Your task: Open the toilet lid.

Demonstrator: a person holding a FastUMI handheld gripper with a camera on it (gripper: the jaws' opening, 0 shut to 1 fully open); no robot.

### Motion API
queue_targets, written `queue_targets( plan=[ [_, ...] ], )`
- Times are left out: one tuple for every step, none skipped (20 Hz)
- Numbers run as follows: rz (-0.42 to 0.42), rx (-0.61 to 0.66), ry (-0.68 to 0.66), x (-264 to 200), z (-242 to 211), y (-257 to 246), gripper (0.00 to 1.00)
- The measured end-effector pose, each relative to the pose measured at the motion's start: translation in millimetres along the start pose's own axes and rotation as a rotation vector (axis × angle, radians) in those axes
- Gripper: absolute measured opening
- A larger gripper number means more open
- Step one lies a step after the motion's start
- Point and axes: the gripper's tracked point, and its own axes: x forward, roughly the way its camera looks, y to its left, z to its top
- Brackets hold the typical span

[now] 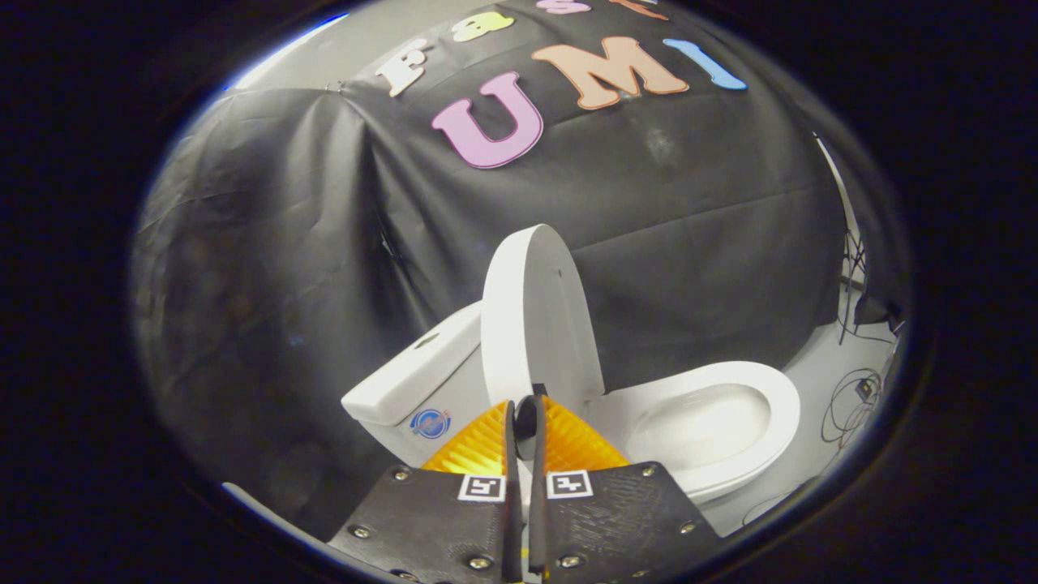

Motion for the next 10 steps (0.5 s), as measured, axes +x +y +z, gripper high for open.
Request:
queue_targets(
  plan=[
    [0.003, -0.002, -0.001, -0.1, 0.4, 2.1, 0.04],
    [0.006, -0.005, 0.0, 1.1, -0.4, 3.7, 0.04],
    [0.008, -0.008, 0.0, 2.5, 0.1, 4.1, 0.04],
    [0.011, -0.011, -0.001, 2.7, -1.2, 6.1, 0.04],
    [0.015, -0.012, -0.001, 0.7, -1.5, 9.4, 0.04],
    [0.02, -0.011, -0.001, 1.4, -2.3, 11.0, 0.04],
    [0.024, -0.01, -0.001, 2.1, -2.5, 13.5, 0.04],
    [0.028, -0.01, -0.002, 2.8, -3.2, 14.9, 0.04],
    [0.031, -0.01, -0.001, 4.1, -3.6, 17.6, 0.04],
    [0.034, -0.011, -0.001, 4.7, -5.0, 20.8, 0.04]
  ],
)
